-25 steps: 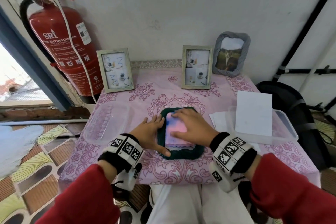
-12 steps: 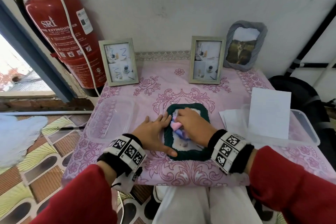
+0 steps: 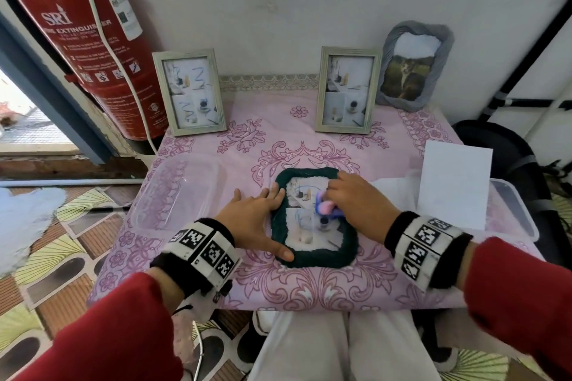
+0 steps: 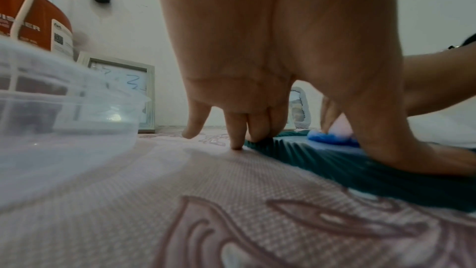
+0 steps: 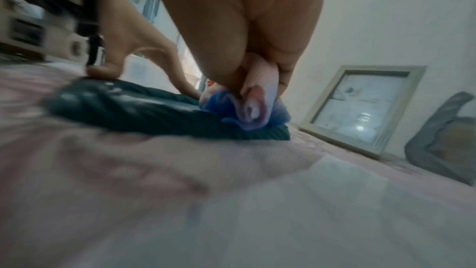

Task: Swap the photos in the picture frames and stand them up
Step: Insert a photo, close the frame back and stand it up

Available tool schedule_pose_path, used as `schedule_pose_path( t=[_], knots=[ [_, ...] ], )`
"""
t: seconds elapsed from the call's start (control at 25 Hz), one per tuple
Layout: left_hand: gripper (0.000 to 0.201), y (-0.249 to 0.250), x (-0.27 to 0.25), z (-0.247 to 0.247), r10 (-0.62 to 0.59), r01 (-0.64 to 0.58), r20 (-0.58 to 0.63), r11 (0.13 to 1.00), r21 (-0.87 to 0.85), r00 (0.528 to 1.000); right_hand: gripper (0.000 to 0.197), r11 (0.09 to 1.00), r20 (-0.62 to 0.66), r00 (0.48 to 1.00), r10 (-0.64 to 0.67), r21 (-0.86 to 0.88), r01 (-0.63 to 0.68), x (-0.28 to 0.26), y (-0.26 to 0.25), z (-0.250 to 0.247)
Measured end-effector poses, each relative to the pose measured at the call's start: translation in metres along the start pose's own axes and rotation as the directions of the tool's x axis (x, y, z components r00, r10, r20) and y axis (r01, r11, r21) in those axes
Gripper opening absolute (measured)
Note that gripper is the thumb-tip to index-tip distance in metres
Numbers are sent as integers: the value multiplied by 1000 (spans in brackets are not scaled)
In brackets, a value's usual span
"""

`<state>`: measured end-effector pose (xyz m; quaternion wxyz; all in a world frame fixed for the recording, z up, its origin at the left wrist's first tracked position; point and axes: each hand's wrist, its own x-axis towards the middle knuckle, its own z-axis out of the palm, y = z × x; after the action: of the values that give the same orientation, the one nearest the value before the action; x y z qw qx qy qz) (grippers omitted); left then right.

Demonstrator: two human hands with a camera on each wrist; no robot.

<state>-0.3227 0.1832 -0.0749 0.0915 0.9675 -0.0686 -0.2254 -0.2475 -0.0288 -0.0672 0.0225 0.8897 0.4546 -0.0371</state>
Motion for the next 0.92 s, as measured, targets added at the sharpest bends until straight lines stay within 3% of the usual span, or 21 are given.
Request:
schedule_pose_path(
  t=[0.08, 0.2, 0.4, 0.56, 0.68, 0.92],
  knots=[
    [126, 0, 1, 0, -4, 4, 1, 1000, -8, 1000, 18, 997, 8, 997, 77, 22, -77, 24, -3, -5],
    [126, 1, 2, -1, -12, 12, -7, 1000, -10, 1000, 19, 995, 48, 996, 76, 66, -79, 41, -17, -10],
    [128, 1, 0, -2, -21, 21, 6, 1000, -12, 1000, 20, 992, 52, 993, -102, 85, 98, 12, -41, -5],
    [126, 2, -3, -4, -26, 27, 25, 999, -28, 999, 22, 980, 57, 979, -195, 51, 192, -15, -29, 1],
    [125, 2, -3, -5, -28, 29, 36, 999, -27, 999, 19, 993, 44, 993, -110, 44, 108, -16, -3, -1],
    [127, 0, 0, -2, -27, 29, 34, 998, -64, 999, 15, 997, -18, 997, 69, 31, -68, 40, -3, -5]
  ],
)
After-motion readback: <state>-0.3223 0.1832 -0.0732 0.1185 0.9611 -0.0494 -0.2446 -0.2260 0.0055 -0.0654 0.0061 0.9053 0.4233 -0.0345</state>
